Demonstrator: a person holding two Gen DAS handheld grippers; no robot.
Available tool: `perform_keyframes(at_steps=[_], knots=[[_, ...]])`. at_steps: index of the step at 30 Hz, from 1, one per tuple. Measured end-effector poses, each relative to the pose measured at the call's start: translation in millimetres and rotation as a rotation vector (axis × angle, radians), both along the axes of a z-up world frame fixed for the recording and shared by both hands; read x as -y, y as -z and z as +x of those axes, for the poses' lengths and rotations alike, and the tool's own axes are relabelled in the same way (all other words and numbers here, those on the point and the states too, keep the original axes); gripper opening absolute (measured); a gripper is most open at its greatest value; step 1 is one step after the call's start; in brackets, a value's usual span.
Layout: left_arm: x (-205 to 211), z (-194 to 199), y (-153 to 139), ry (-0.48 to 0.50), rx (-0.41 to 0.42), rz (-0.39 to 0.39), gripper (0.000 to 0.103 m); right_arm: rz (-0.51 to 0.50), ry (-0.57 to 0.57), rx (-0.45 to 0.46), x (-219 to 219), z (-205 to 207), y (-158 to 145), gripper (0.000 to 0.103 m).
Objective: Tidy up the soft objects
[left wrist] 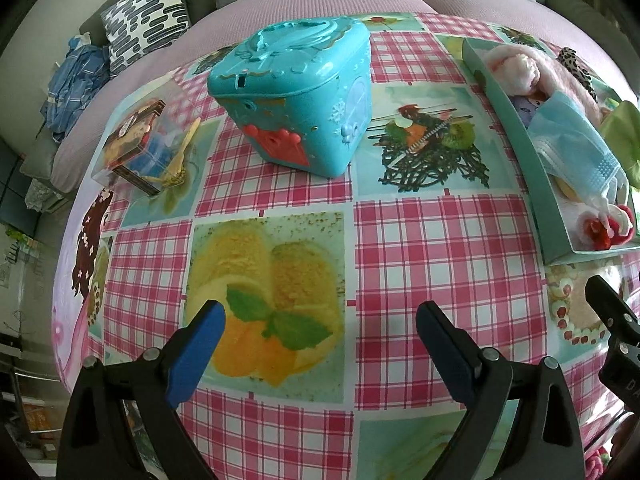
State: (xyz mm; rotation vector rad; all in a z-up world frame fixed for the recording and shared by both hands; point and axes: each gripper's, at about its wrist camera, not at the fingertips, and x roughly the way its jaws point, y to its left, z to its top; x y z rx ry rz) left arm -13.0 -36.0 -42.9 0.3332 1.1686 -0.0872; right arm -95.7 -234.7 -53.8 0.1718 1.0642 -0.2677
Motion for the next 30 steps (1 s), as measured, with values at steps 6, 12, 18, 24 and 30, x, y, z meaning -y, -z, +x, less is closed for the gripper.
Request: perform_keyframes(at_steps=[6,12,18,24,30], knots=[[-1.3,0.9,-0.4,-0.001,0.002,0.000,0.096,-0.005,0.007,0.002,0.2,-0.3,-0.6,0.103],[-0.5,0.2,-1.2,-0.002,0.003,0.002,0.096,-0.011,0.009,0.000,-2.5,0.0,-0.9,0.103],[-0.2,-0.8,-1.5,-0.008,0.004,-0.004,0.096,-0.018,0.013,0.004,-3.6,-0.3,-1.4,0.103],[-2.3,-0.4,-2.8,-0.016,0.006,-0.014,0.096,-0.017,0.012,0.002,-3.3,-0.4,-1.1,0.103],[-3.7,-0.3,-4.4,-0.027,0.009,-0.021,0.096,-0.015,0.013,0.002,-3.1,-0.4,-0.7,0.103]])
